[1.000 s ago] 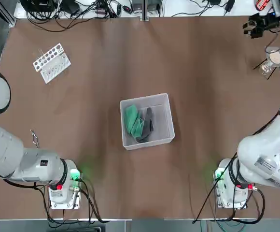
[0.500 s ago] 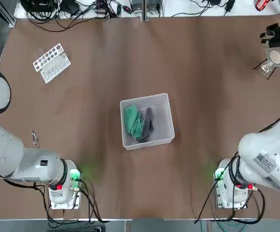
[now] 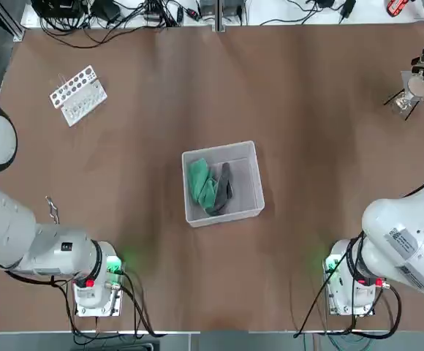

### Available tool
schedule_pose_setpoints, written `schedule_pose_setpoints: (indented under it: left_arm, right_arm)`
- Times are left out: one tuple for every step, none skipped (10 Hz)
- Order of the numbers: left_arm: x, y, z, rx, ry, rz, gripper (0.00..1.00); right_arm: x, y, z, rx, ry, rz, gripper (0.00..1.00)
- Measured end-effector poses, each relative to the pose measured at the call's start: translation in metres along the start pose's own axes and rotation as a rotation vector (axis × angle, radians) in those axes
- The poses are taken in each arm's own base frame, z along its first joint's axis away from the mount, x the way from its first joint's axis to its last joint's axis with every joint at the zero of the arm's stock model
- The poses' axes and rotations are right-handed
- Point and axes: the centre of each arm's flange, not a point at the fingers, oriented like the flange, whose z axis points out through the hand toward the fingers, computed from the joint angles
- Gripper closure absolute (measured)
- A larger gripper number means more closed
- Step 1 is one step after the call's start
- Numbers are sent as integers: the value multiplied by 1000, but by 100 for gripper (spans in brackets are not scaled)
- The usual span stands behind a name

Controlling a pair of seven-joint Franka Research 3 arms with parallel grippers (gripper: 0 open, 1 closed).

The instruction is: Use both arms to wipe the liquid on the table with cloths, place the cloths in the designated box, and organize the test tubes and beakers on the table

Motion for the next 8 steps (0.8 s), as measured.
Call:
schedule_pose_setpoints:
  left_arm:
    - [0, 0, 0, 0, 0, -1, 2]
    - [0, 0, 0, 0, 0, 0, 2]
    - [0, 0, 0, 0, 1, 0, 2]
    - [0, 0, 0, 0, 1, -1, 2]
    - [0, 0, 0, 0, 1, -1, 2]
    - [0, 1, 0, 0, 0, 0, 2]
    - [0, 2, 0, 0, 0, 1, 2]
    - [0, 2, 0, 0, 0, 1, 2]
  right_arm:
    - [-16, 1, 1, -15, -2, 19, 59]
    - [-31, 4, 4, -30, -8, 34, 59]
    - [-39, 6, 6, -41, -12, 42, 59]
    - [-41, 6, 4, -45, -13, 43, 59]
    - [-40, 6, 0, -51, -16, 39, 59]
    - [-39, 6, -7, -62, -19, 35, 58]
    - [-40, 4, -14, -72, -20, 34, 58]
    - [-41, 3, -19, -82, -23, 33, 57]
